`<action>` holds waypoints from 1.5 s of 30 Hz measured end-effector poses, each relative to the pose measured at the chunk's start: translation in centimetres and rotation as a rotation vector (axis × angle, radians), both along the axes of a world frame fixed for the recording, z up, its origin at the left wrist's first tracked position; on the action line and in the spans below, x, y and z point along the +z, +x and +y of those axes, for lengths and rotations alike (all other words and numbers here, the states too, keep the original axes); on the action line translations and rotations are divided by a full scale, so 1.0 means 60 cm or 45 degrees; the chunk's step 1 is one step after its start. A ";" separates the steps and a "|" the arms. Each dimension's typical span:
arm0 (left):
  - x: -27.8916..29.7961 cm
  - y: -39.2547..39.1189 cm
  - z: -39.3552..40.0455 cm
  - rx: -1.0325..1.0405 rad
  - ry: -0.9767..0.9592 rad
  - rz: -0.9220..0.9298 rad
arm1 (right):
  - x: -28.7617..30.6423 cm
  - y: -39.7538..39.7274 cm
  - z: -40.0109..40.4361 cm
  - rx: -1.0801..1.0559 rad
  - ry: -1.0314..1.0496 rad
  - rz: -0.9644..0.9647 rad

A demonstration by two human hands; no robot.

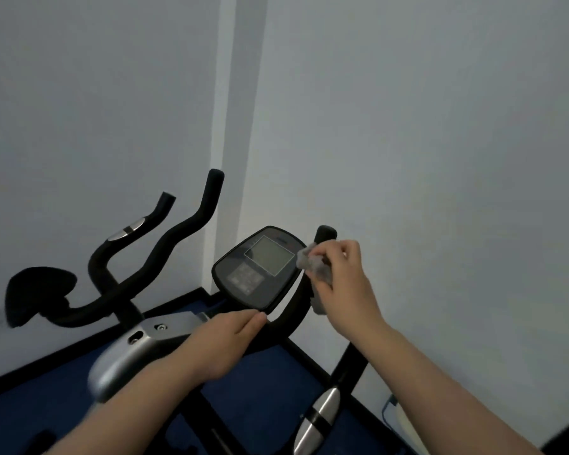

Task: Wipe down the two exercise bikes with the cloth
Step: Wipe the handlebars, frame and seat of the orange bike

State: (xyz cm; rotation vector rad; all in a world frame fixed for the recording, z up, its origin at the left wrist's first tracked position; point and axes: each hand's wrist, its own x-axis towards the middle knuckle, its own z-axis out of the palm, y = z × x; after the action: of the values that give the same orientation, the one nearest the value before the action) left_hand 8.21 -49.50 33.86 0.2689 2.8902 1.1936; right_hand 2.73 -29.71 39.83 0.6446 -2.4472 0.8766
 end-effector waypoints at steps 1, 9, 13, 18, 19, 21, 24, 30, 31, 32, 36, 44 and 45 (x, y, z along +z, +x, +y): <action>0.006 -0.004 0.020 0.000 -0.021 -0.019 | 0.005 -0.005 0.008 0.056 0.043 -0.038; 0.043 -0.053 0.127 0.209 0.552 0.037 | 0.022 -0.072 0.068 0.588 -0.324 0.011; 0.066 -0.073 0.173 0.188 0.859 0.187 | -0.007 -0.104 0.097 0.820 -0.357 -0.117; 0.088 -0.107 0.206 0.292 1.046 0.404 | 0.014 -0.133 0.088 0.820 -0.739 -0.018; 0.092 -0.113 0.209 0.318 1.098 0.433 | 0.010 -0.133 0.076 0.855 -0.779 -0.052; 0.098 -0.118 0.213 0.378 1.110 0.475 | -0.018 -0.129 0.058 0.922 -0.842 -0.127; 0.084 -0.113 0.215 0.436 1.011 0.496 | -0.060 -0.126 0.061 1.016 -0.899 -0.224; 0.052 -0.113 0.210 0.502 0.911 0.450 | -0.040 -0.138 0.044 0.968 -1.127 -0.260; 0.051 -0.114 0.211 0.508 0.897 0.461 | -0.046 -0.133 0.039 0.974 -1.152 -0.283; 0.050 -0.116 0.211 0.512 0.890 0.471 | -0.058 -0.128 0.037 0.987 -1.162 -0.330; 0.050 -0.116 0.215 0.523 0.859 0.479 | -0.079 -0.126 0.058 1.031 -1.104 -0.468; 0.057 -0.110 0.220 0.437 0.874 0.519 | -0.021 -0.136 0.029 0.951 -1.165 -0.307; 0.056 -0.110 0.219 0.424 0.894 0.514 | -0.038 -0.132 0.031 0.953 -1.168 -0.348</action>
State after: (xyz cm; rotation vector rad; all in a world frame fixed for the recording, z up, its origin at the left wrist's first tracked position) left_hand 1.60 -36.35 37.21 0.0145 2.7514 2.4534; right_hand -5.21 -27.84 37.58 1.1033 -1.6311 2.2834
